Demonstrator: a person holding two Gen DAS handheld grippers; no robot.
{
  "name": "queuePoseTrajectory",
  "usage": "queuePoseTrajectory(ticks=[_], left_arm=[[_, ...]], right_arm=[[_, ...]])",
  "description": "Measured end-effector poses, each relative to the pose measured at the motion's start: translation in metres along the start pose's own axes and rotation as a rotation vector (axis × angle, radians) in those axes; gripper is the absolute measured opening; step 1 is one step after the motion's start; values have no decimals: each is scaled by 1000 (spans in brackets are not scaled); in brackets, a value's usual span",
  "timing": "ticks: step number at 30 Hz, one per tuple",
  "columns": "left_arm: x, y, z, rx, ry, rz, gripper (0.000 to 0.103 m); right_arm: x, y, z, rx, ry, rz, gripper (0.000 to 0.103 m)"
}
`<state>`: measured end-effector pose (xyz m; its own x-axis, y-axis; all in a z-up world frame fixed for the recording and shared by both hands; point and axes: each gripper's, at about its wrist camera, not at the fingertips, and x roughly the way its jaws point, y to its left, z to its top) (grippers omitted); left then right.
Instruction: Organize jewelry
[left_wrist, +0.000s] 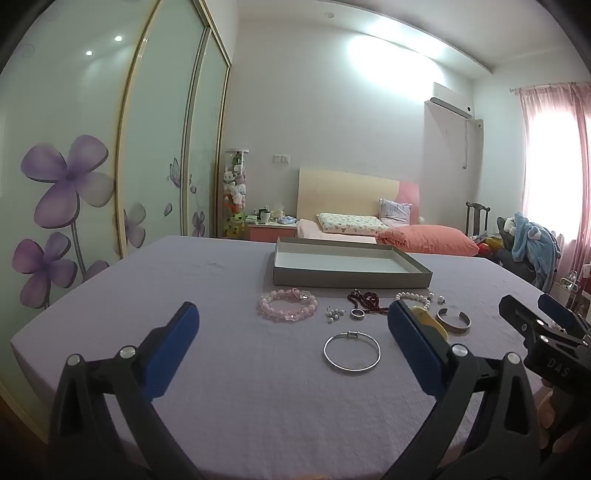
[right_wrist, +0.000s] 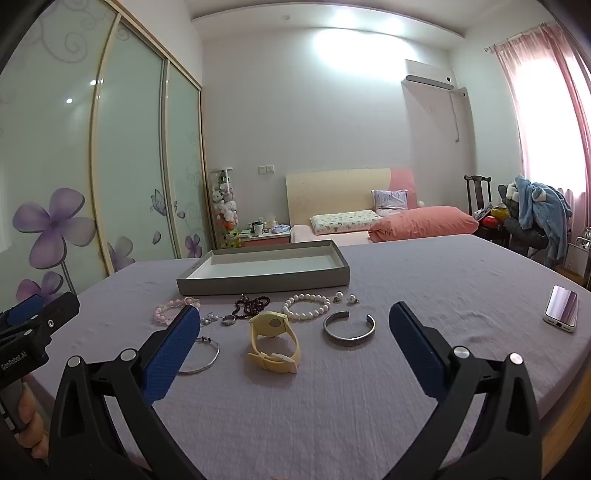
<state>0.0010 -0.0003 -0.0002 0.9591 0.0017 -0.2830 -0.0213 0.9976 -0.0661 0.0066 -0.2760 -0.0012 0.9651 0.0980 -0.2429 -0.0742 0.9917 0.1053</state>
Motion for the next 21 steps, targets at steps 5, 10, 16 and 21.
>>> queuePoseTrajectory(ticks=[5,10,16,21], left_arm=[[0,0,0,1,-5,3,99],[-1,0,-2,-2,-10,6,99],[0,6,0,-11,-8,6,99],[-2,6,0,-14,-11,3,99]], right_arm=[[0,1,0,-1,0,2,101],[-1,-3,1,5,1,3,101],[0,-1,0,2,3,4,101],[0,0,-1,3,1,3,101]])
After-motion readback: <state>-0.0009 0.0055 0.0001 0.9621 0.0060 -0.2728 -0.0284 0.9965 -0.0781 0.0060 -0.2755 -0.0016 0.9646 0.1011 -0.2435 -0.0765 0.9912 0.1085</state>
